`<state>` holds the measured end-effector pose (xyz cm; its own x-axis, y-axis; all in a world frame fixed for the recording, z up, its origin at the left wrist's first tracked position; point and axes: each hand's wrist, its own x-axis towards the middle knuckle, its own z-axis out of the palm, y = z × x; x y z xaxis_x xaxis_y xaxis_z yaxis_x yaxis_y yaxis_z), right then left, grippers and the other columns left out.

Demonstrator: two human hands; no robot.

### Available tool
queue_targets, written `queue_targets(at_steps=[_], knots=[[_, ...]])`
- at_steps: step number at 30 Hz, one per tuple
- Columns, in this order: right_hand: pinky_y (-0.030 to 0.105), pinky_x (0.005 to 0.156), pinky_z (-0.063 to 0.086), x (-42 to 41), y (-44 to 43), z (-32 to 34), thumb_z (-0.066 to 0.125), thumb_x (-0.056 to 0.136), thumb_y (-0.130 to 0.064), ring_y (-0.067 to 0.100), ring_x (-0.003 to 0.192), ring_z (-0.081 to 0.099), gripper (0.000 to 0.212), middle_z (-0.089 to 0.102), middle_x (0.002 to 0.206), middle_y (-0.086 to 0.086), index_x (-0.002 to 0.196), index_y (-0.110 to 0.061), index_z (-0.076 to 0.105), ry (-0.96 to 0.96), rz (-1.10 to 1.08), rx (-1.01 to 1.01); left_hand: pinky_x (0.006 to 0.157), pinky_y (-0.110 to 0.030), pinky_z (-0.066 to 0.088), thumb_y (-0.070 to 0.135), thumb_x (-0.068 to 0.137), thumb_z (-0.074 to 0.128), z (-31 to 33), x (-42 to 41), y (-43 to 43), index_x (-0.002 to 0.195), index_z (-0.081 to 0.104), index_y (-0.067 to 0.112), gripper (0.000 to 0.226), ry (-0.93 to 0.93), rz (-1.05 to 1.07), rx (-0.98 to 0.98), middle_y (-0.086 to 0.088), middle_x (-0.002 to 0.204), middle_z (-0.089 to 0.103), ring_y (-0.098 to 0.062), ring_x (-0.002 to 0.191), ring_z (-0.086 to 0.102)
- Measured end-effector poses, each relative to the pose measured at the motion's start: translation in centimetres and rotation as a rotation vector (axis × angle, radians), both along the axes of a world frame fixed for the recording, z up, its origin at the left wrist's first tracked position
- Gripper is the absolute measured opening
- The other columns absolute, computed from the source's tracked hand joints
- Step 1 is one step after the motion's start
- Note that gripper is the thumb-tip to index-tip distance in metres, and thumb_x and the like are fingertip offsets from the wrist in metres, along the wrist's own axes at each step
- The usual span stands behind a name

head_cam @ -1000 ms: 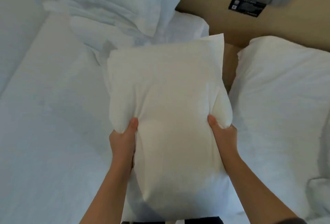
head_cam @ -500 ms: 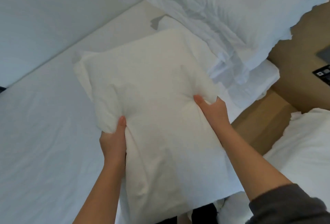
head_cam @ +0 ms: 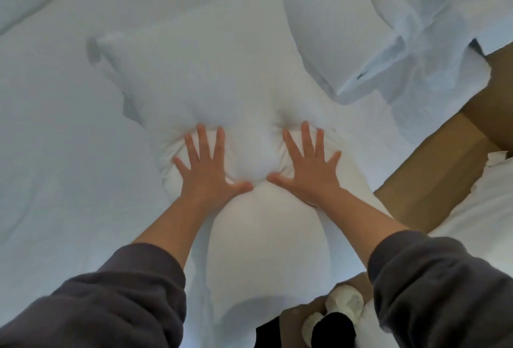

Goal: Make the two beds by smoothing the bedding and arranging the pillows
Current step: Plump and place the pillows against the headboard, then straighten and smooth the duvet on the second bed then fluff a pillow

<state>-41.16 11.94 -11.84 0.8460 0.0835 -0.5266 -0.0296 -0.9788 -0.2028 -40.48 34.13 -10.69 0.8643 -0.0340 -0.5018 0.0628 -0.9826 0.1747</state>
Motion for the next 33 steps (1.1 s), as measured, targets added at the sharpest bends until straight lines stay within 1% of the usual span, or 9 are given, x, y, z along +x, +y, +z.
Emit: queue_targets(at_steps=[4,9,11,14,17,21,24,27,33], knots=[[0.076,0.106,0.0,-0.5,-0.4,-2.7,0.033,0.076,-0.086,0.033,0.144,-0.029,0.099,-0.038,0.154,-0.003,0.146,-0.045,-0.024,-0.007,0.006,0.008,0.109,-0.069,0.001,0.086,0.059,0.057,-2.7,-0.5,-0.4,0.143,-0.035,0.033,0.136,0.018,-0.012,0.019,-0.006,0.151,-0.041,-0.036,0.142,-0.03],[0.075,0.108,-0.001,-2.8,-1.7,0.2,0.036,0.079,-0.083,0.032,0.145,-0.026,0.096,-0.033,0.157,-0.004,0.146,-0.048,-0.022,0.015,-0.032,0.079,0.111,-0.069,0.007,0.085,0.058,0.062,1.0,-1.6,-1.8,0.145,-0.031,0.033,0.138,0.12,0.105,0.119,-0.005,0.155,-0.035,-0.036,0.146,-0.02],[0.073,0.109,-0.001,-4.3,-3.8,2.3,0.034,0.08,-0.083,0.033,0.146,-0.025,0.094,-0.033,0.157,-0.003,0.146,-0.046,-0.024,0.01,-0.086,0.06,0.111,-0.069,0.006,0.085,0.059,0.061,3.5,-1.9,-3.6,0.147,-0.028,0.028,0.138,0.084,0.051,0.167,-0.007,0.157,-0.031,-0.036,0.146,-0.019],[0.072,0.109,0.003,-7.9,-9.1,5.4,0.028,0.084,-0.081,0.034,0.147,-0.019,0.091,-0.03,0.158,-0.001,0.147,-0.042,-0.026,-0.001,-0.219,-0.011,0.11,-0.069,0.006,0.083,0.063,0.059,7.1,-2.9,-8.6,0.149,-0.025,0.026,0.134,0.028,-0.154,0.182,-0.008,0.157,-0.03,-0.036,0.146,-0.019],[0.071,0.109,0.011,-12.1,-15.9,7.8,0.025,0.085,-0.081,0.035,0.149,-0.01,0.09,-0.022,0.161,0.002,0.148,-0.04,-0.024,0.005,-0.366,-0.121,0.11,-0.069,0.005,0.082,0.068,0.056,9.6,-4.5,-16.4,0.148,-0.028,0.025,0.129,-0.003,-0.334,0.172,-0.007,0.156,-0.033,-0.035,0.145,-0.022],[0.072,0.11,0.013,-18.1,-26.5,10.5,0.03,0.087,-0.077,0.035,0.149,-0.009,0.089,-0.017,0.162,0.003,0.149,-0.04,-0.021,0.038,-0.59,-0.151,0.111,-0.07,0.006,0.082,0.071,0.051,12.1,-7.3,-29.2,0.149,-0.026,0.024,0.124,-0.021,-0.516,0.162,-0.009,0.156,-0.033,-0.036,0.145,-0.023],[0.071,0.11,0.014,-24.0,-34.7,12.2,0.024,0.087,-0.078,0.036,0.149,-0.006,0.088,-0.015,0.163,0.005,0.149,-0.037,-0.024,0.045,-0.708,-0.212,0.11,-0.07,0.006,0.083,0.072,0.051,13.9,-10.3,-39.7,0.15,-0.024,0.024,0.123,-0.027,-0.665,0.157,-0.01,0.156,-0.031,-0.038,0.145,-0.022],[0.07,0.11,0.016,-30.7,-42.4,13.4,0.021,0.088,-0.076,0.038,0.149,-0.005,0.086,-0.016,0.162,0.005,0.149,-0.036,-0.024,0.033,-0.858,-0.265,0.111,-0.071,0.005,0.083,0.07,0.053,14.9,-14.1,-50.7,0.151,-0.021,0.026,0.123,-0.056,-0.835,0.114,-0.009,0.158,-0.028,-0.038,0.145,-0.021],[0.07,0.11,0.013,-44.2,-52.7,13.5,0.032,0.092,-0.069,0.035,0.149,-0.011,0.085,-0.021,0.161,0.003,0.148,-0.038,-0.025,0.093,-1.224,-0.286,0.109,-0.073,0.0,0.08,0.072,0.056,15.1,-25.0,-68.7,0.15,-0.024,0.025,0.124,-0.054,-1.249,0.052,-0.009,0.156,-0.033,-0.038,0.143,-0.027]])
